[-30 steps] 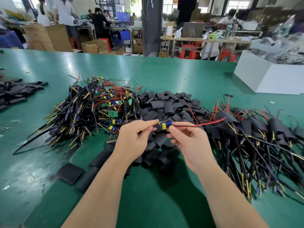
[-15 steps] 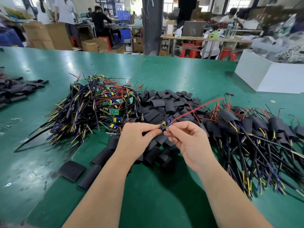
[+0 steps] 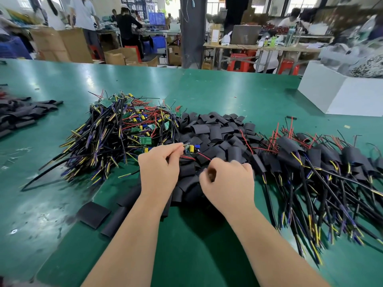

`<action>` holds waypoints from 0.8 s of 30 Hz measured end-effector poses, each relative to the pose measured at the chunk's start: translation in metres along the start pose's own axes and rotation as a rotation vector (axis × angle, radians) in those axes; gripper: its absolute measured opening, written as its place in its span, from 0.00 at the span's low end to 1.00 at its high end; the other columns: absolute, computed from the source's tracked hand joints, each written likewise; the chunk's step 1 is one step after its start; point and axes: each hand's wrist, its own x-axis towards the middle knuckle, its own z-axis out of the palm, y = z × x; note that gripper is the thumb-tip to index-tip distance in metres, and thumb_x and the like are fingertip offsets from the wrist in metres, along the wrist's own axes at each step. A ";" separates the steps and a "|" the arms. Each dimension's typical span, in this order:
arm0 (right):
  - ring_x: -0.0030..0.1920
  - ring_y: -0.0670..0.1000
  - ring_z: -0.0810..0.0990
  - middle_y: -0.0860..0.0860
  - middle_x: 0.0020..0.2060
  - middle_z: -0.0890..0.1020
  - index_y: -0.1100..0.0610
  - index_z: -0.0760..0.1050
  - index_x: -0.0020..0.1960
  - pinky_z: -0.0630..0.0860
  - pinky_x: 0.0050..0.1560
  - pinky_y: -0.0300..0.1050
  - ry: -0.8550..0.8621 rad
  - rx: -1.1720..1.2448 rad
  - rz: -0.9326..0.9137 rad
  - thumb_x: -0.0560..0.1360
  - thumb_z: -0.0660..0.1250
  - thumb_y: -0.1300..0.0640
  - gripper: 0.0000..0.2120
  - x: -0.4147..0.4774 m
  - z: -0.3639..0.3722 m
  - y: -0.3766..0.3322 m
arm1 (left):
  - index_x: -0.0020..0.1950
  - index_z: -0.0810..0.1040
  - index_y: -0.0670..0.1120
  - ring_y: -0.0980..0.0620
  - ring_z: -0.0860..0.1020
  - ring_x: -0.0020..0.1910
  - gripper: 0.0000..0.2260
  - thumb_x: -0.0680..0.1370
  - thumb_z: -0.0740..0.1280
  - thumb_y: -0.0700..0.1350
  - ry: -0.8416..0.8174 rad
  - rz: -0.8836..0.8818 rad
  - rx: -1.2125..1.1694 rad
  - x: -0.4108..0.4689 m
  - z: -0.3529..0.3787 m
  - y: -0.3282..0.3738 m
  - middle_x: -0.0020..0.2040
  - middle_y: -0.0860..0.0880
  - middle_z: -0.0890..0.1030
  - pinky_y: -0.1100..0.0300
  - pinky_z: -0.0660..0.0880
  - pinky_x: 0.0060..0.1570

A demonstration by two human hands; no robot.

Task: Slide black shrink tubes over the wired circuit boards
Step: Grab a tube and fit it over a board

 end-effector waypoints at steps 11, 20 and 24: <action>0.60 0.56 0.67 0.50 0.59 0.71 0.44 0.73 0.60 0.57 0.58 0.50 -0.239 -0.093 0.017 0.81 0.55 0.49 0.11 -0.005 0.027 0.000 | 0.51 0.85 0.48 0.50 0.81 0.39 0.07 0.75 0.72 0.40 -0.129 0.047 0.061 -0.001 0.002 -0.006 0.39 0.51 0.84 0.43 0.75 0.46; 0.53 0.55 0.75 0.50 0.57 0.71 0.52 0.71 0.67 0.70 0.58 0.49 -0.128 0.435 0.000 0.71 0.69 0.67 0.26 0.002 0.017 0.006 | 0.61 0.80 0.57 0.53 0.76 0.55 0.11 0.79 0.65 0.50 -0.323 0.043 0.462 0.002 0.006 -0.018 0.52 0.54 0.81 0.55 0.56 0.49; 0.47 0.49 0.76 0.50 0.54 0.77 0.56 0.74 0.64 0.66 0.50 0.27 -0.049 0.547 0.030 0.71 0.70 0.68 0.23 0.003 0.014 0.008 | 0.51 0.84 0.55 0.50 0.77 0.50 0.07 0.79 0.66 0.47 -0.221 0.006 0.461 0.002 0.007 -0.015 0.46 0.53 0.81 0.54 0.55 0.46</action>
